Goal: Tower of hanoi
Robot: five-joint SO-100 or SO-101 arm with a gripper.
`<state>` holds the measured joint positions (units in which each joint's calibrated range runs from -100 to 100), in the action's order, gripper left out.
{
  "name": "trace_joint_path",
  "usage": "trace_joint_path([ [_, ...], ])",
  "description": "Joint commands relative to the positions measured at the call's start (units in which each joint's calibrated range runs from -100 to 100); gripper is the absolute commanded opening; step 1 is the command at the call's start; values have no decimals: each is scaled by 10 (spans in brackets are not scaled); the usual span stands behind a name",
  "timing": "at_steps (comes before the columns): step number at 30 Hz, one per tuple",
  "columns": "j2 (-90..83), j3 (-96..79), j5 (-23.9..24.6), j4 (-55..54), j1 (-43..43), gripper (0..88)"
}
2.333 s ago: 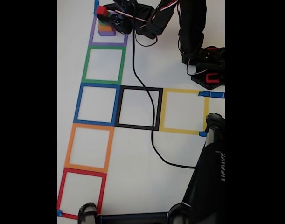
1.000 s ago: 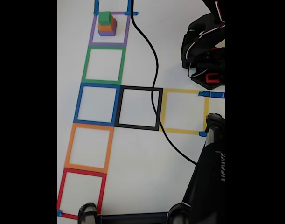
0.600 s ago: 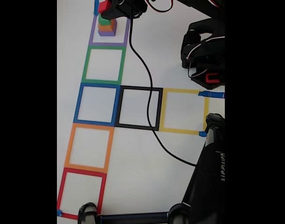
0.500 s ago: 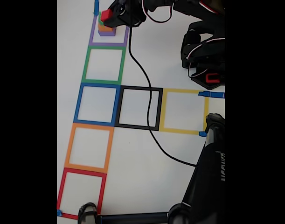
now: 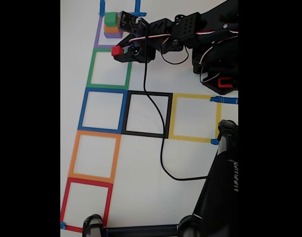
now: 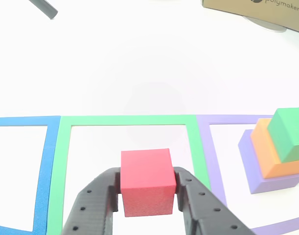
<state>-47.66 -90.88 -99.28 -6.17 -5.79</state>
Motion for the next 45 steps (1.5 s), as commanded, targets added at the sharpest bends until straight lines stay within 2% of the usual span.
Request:
trace_joint_path([
  [1,121,4,-7,-146,10,9],
  [6,236,38,-7,-227,13,9],
  [12,452,122,-7,-388,15,9],
  [24,596,190,-7,-465,10,9],
  [40,654,193,-7,-507,6,13],
  [45,664,188,-7,-517,4,71],
])
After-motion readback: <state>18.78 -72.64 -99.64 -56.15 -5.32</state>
